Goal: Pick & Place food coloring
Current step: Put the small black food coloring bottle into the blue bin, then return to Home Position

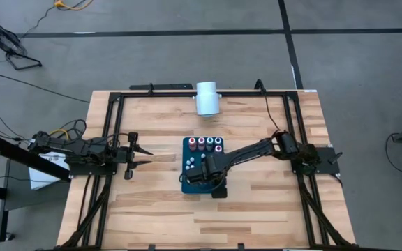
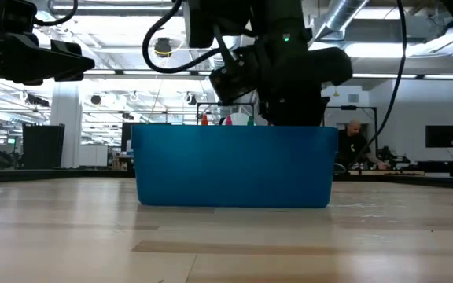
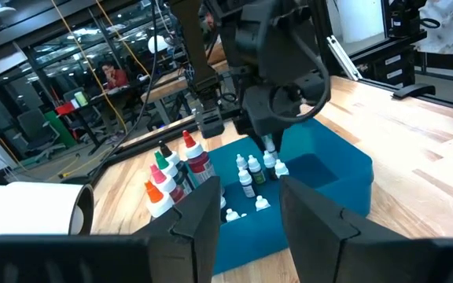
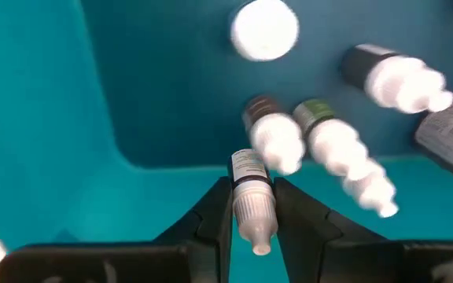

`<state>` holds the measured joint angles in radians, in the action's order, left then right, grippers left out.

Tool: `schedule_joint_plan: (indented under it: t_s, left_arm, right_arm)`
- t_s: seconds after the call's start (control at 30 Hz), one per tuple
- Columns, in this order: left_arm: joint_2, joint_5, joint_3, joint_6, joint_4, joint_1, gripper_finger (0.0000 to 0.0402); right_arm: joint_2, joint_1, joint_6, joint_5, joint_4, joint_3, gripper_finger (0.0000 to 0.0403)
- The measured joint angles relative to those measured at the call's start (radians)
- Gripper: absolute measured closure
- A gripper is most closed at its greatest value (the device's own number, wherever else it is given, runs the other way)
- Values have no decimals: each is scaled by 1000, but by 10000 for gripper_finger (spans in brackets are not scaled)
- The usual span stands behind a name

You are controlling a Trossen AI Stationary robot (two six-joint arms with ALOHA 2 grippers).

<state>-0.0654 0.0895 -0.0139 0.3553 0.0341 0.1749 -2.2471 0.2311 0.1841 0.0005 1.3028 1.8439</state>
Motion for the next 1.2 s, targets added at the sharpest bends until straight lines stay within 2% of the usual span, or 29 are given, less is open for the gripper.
schedule_joint_plan:
  t_s: [0.57, 0.93, 1.2]
  left_arm:
    - [0, 0, 0, 1, 0, 0, 278]
    - [0, 0, 0, 1, 0, 0, 278]
    - [0, 0, 0, 0, 0, 0, 278]
  right_arm:
    - [0, -3, -8, 2, -6, -2, 328]
    - [0, -3, -3, 52, -10, -2, 251]
    - [28, 14, 52, 51, 25, -2, 232]
